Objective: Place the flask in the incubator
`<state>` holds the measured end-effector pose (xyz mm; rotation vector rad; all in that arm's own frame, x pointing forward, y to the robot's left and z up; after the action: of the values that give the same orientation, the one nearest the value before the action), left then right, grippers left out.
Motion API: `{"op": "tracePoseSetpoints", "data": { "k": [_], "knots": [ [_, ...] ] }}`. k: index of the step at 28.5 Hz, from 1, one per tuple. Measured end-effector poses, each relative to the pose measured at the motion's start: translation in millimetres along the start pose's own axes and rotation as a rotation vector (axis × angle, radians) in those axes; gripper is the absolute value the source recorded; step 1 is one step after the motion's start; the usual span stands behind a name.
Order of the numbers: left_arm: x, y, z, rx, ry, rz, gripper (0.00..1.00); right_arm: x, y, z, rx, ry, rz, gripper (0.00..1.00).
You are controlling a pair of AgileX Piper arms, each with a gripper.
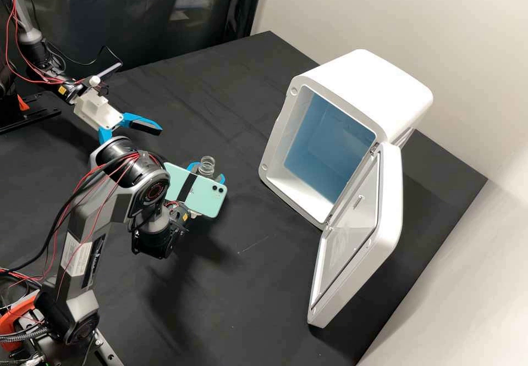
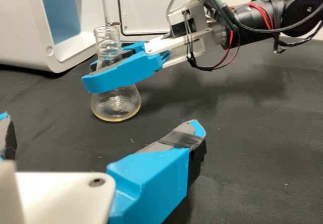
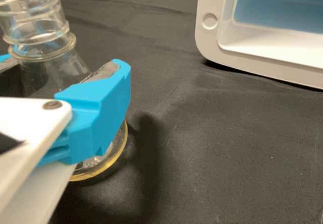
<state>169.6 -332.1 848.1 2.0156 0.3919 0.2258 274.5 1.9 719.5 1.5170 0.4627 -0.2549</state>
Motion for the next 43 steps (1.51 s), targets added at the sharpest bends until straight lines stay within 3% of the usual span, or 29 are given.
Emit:
{"op": "tracePoseSetpoints", "data": {
  "k": [21,25,28,32,35,37,43],
  "knots": [
    [0.0,0.0,0.1,0.001,-0.001,-0.001,1.0,0.2,-0.5,-0.5,-0.002,0.002,-0.002,0.0],
    [0.0,0.0,0.1,0.001,-0.001,-0.001,1.0,-2.3,5.3,2.4,-0.004,-0.017,0.01,0.0],
    [0.0,0.0,0.1,0.001,-0.001,-0.001,1.0,-8.6,18.7,5.8,-0.003,-0.044,0.053,0.0],
    [0.0,0.0,0.1,0.001,-0.001,-0.001,1.0,-21.8,46.0,8.0,0.024,-0.057,0.163,0.0],
    [0.0,0.0,0.1,0.001,-0.001,-0.001,1.0,-29.9,59.7,9.3,0.044,-0.063,0.222,0.0],
    [0.0,0.0,0.1,0.001,-0.001,-0.001,1.0,-34.7,65.4,10.2,0.057,-0.062,0.242,0.0],
    [0.0,0.0,0.1,0.001,-0.001,-0.001,1.0,-39.7,71.4,10.3,0.057,-0.052,0.256,0.0]
  ]
}}
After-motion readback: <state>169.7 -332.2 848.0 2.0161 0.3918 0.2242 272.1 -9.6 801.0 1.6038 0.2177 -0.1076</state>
